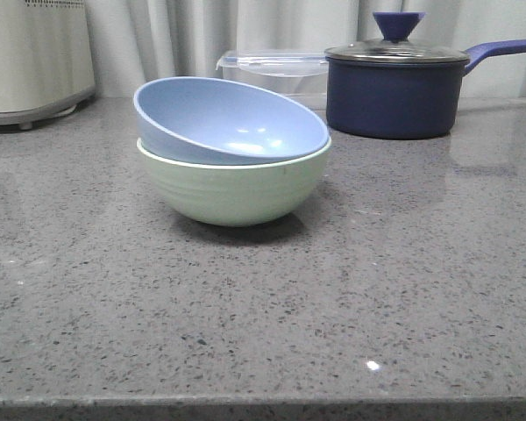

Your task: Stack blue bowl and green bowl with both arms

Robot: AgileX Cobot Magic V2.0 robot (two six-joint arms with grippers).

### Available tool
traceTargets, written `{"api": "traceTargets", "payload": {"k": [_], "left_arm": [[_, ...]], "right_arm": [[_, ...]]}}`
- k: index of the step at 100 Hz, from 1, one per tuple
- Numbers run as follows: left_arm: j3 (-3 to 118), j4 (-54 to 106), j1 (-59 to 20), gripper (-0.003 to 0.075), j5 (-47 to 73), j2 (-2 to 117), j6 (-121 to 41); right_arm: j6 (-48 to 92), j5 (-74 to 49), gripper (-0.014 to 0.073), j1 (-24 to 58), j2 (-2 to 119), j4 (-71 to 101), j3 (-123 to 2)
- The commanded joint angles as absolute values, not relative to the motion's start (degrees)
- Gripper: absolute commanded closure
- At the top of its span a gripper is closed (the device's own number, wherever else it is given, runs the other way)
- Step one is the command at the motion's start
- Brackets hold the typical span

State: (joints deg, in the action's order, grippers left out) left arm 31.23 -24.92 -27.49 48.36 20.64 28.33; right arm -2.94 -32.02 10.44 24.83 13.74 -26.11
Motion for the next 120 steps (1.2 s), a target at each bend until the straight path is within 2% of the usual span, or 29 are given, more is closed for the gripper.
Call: {"api": "traceTargets", "payload": {"k": [1, 80, 102, 120], "left_arm": [[32.7, -26.2, -27.7, 0.0741, 44.5, 21.0, 28.9], [31.2, -25.3, -27.7, 0.0741, 45.1, 21.0, 28.9], [28.9, -22.0, -27.1, 0.0741, 38.6, 19.0, 25.3], [24.5, -18.3, -21.0, 0.0741, 27.8, 16.0, 13.5]], "right_arm": [[-2.4, -28.0, 0.0674, 10.0, 24.9, 13.7, -27.5], [-2.4, -28.0, 0.0674, 10.0, 24.9, 13.7, -27.5], [-2.4, -28.0, 0.0674, 10.0, 24.9, 13.7, -27.5], [-2.4, -28.0, 0.0674, 10.0, 24.9, 13.7, -27.5]]}}
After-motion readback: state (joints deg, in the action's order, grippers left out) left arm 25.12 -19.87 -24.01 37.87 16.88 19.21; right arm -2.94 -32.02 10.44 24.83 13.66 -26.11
